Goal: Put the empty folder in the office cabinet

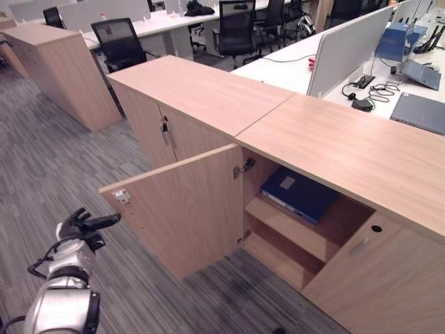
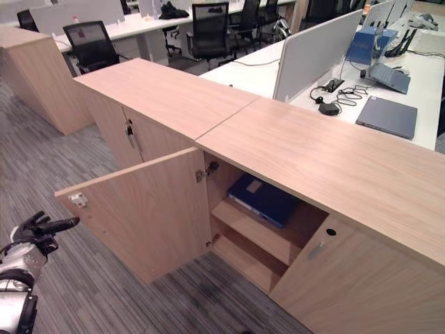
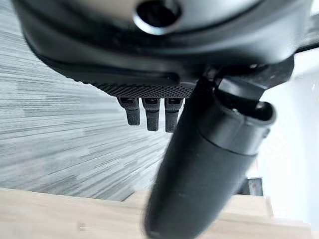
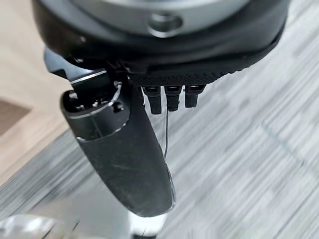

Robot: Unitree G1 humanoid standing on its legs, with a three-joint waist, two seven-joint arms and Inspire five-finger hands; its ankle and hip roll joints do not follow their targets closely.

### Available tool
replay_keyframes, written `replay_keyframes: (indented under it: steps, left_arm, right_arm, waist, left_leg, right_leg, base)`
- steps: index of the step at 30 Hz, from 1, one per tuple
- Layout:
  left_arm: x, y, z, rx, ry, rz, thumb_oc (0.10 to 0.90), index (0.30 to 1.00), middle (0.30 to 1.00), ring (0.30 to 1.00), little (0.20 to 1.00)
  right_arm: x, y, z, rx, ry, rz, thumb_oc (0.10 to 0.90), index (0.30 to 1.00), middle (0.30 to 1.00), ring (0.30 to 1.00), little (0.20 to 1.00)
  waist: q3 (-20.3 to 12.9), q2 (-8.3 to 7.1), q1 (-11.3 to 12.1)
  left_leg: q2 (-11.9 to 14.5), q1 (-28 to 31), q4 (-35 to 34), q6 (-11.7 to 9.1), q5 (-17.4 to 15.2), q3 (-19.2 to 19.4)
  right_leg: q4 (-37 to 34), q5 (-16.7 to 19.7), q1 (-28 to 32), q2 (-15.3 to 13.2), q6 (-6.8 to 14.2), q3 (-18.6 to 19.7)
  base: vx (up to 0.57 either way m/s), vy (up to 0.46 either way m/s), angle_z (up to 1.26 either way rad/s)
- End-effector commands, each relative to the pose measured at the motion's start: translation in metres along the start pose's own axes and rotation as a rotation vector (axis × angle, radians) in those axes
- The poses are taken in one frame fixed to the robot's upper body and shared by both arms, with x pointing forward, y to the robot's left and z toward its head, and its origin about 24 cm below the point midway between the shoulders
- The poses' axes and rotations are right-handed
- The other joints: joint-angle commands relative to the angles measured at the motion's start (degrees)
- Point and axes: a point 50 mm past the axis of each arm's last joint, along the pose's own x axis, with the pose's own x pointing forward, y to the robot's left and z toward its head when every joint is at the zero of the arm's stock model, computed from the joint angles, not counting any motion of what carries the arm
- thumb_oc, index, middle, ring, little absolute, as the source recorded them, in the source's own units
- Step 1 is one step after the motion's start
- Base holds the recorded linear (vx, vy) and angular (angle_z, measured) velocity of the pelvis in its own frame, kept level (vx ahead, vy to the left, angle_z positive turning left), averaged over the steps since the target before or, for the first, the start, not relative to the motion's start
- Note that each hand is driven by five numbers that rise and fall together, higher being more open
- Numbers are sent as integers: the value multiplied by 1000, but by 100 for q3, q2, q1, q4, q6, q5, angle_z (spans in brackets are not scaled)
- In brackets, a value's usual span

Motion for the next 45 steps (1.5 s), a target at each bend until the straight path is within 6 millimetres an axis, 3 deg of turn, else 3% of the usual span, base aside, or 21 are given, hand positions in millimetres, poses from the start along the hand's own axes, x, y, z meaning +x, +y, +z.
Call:
replay_keyframes:
  steps: [1,5,9,11,12,13,15,16,18,21,24,25,26,31,35,36,38,39,40,42,45]
  left_arm:
    - [2,7,40,-109,-121,0,800,900,900,900,900]
    - [2,20,43,-111,-112,37,800,900,900,900,900]
    - [0,24,66,-96,-170,38,800,900,900,900,900]
    - [-1,10,79,-71,-212,-11,800,900,900,900,900]
    - [-3,-11,95,-57,-271,-88,800,900,900,900,900]
    - [-3,-12,96,-56,-271,-89,800,900,900,900,900]
    - [-9,-37,111,-48,-338,-178,800,900,900,900,900]
    - [-9,-37,111,-48,-338,-178,800,900,900,900,900]
    - [-17,-65,121,-18,-386,-291,800,900,900,900,900]
    - [-23,-88,119,83,-401,-419,800,900,900,900,900]
    - [-28,-103,114,277,-399,-525,800,900,900,900,900]
    - [-37,-121,116,421,-443,-601,800,900,900,900,900]
    - [-37,-121,116,422,-443,-601,800,900,900,900,900]
    - [-72,-157,109,523,-641,-787,800,900,900,900,900]
    - [-129,-209,104,665,-855,-1054,800,900,900,900,900]
    - [-155,-221,99,672,-916,-1195,800,900,900,900,900]
    - [-182,-230,94,712,-976,-1335,800,900,900,900,900]
    - [-207,-234,88,709,-1022,-1470,800,900,900,900,900]
    - [-207,-234,88,709,-1022,-1470,800,900,900,900,900]
    - [-242,-237,71,604,-990,-1699,800,900,900,900,900]
    - [-250,-236,62,504,-929,-1769,800,900,900,900,900]
  right_arm:
    - [0,-13,16,-12,-20,-20,800,900,900,900,900]
    - [0,-14,22,-28,-35,-14,800,900,900,900,900]
    - [0,-14,20,-52,-32,-5,800,900,900,900,900]
    - [-1,-14,18,-52,-28,-5,800,900,900,900,900]
    - [-1,-15,17,-59,-26,-7,800,900,900,900,900]
    - [-1,-15,17,-58,-26,-7,800,900,900,900,900]
    - [-1,-14,16,-63,-25,-8,800,900,900,900,900]
    - [-1,-14,16,-63,-25,-8,800,900,900,900,900]
    - [-1,-13,21,-73,-40,-8,800,900,900,900,900]
    - [0,-11,30,-74,-65,0,800,900,900,900,900]
    - [0,-6,37,-95,-88,22,800,900,900,900,900]
    - [0,-3,38,-117,-95,37,800,900,900,900,900]
    - [0,-3,38,-117,-95,37,800,900,900,900,900]
    - [0,5,36,-142,-111,61,800,900,900,900,900]
    - [-1,-3,40,-186,-126,40,800,900,900,900,900]
    - [-1,-5,45,-197,-140,32,800,900,900,900,900]
    - [-2,-5,51,-207,-157,30,800,900,900,900,900]
    - [-2,-5,56,-224,-169,31,800,900,900,900,900]
    - [-2,-4,56,-224,-169,31,800,900,900,900,900]
    - [-2,2,63,-252,-186,43,800,900,900,900,900]
    - [-2,6,64,-272,-188,53,800,900,900,900,900]
  waist:
    - [-207,-136,29]
    - [-233,-172,76]
    - [-259,-213,95]
    - [-263,-222,88]
    - [-259,-224,66]
    - [-258,-228,72]
    - [-255,-227,55]
    - [-255,-227,56]
    - [-252,-220,21]
    - [-252,-208,-12]
    - [-260,-200,-60]
    - [-271,-203,-99]
    - [-271,-204,-97]
    - [-259,-280,-125]
    - [-245,-357,-187]
    - [-246,-376,-194]
    - [-244,-386,-187]
    - [-248,-397,-175]
    - [-245,-399,-174]
    - [-235,-426,-134]
    - [-231,-441,-125]
  left_leg:
    - [2,-90,-37,-213,-304,33]
    - [-26,-96,-37,-194,-329,65]
    - [-62,-101,-37,-176,-370,71]
    - [-74,-99,-37,-166,-380,54]
    - [-92,-98,-37,-154,-396,42]
    - [-93,-97,-37,-154,-396,42]
    - [-111,-98,-37,-137,-414,20]
    - [-111,-98,-37,-137,-414,20]
    - [-135,-89,-37,-119,-431,5]
    - [-150,-73,-37,-102,-454,21]
    - [-164,-41,-37,-91,-487,76]
    - [-161,-30,-37,-86,-501,114]
    - [-161,-29,-37,-86,-501,116]
    - [-166,-6,-37,-76,-541,159]
    - [-175,-15,-37,-78,-570,138]
    - [-183,-30,-37,-75,-581,133]
    - [-187,-32,-37,-72,-594,139]
    - [-196,-19,-37,-66,-607,136]
    - [-196,-16,-37,-66,-607,138]
    - [-195,21,-37,-54,-623,144]
    - [-194,27,-37,-49,-626,152]
  right_leg:
    - [95,-821,410,158,270,278]
    - [71,-779,381,133,308,314]
    - [43,-732,371,105,358,342]
    - [41,-714,363,90,372,339]
    - [43,-707,362,80,388,338]
    - [43,-707,364,79,389,337]
    - [46,-695,360,64,408,333]
    - [46,-695,360,64,408,333]
    - [50,-676,353,46,429,341]
    - [63,-650,342,22,450,364]
    - [48,-610,336,6,482,422]
    - [38,-582,319,-2,500,453]
    - [37,-582,319,-3,500,454]
    - [25,-557,302,-22,529,494]
    - [22,-562,286,-35,544,498]
    - [19,-552,271,-38,552,498]
    - [16,-542,270,-41,559,505]
    - [7,-531,280,-42,563,520]
    - [7,-531,282,-43,563,522]
    - [4,-521,301,-43,561,548]
    - [4,-521,302,-47,559,559]
  base:
    - [44,70,-5]
    - [24,44,-8]
    - [5,28,-2]
    - [-3,15,-1]
    - [0,0,0]
    - [0,0,0]
    - [-6,15,6]
    - [-11,20,6]
    - [0,0,0]
    - [-9,22,4]
    - [0,0,0]
    - [0,0,0]
    - [0,0,0]
    - [-1,1,-1]
    - [-12,5,13]
    - [-10,3,25]
    - [2,5,29]
    - [10,3,36]
    - [11,5,39]
    - [3,2,48]
    - [-6,-6,26]
